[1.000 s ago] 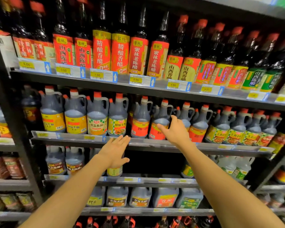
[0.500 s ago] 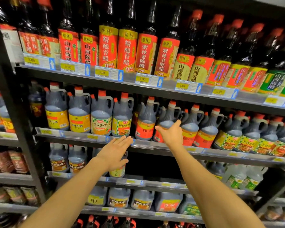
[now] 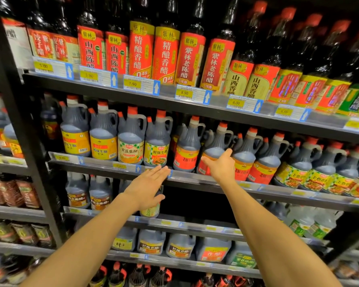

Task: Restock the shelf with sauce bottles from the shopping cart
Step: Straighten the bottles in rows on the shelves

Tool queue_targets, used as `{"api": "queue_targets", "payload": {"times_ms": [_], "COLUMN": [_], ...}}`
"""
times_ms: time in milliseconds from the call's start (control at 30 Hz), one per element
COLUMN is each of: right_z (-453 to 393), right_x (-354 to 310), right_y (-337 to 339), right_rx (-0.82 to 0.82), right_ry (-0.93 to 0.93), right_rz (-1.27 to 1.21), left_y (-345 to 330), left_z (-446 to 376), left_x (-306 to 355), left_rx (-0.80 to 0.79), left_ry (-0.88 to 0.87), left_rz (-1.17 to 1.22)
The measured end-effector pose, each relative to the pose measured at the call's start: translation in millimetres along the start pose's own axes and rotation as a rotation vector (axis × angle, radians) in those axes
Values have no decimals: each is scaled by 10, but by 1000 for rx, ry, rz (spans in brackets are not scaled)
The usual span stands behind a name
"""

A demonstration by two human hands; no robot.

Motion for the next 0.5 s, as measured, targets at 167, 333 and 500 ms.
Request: {"api": "queue_targets", "payload": {"times_ms": [167, 333, 500], "right_z": [-12, 6, 14], "right_x": [13, 27, -2], "right_y": [47, 62, 94], "right_rx": [-37, -35, -62], "right_ry": [4, 0, 3], "right_rz": [18, 17, 36], "left_y": [-2, 8, 82], "left_z": [17, 16, -61], "left_x": [4, 9, 76], "left_rx": [-8, -9, 49], "left_ry": [5, 2, -2], "left_rz": [-4, 0, 5]}}
Point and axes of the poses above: each hand's wrist, its own z-axis away from the middle knuckle, its own y-axis out of the back of the hand, x = y × z, the point moved 1 cm from there along -z, towards the middle knuckle, and after that the axes turned 14 degrees about z, right-handed, at the moved point
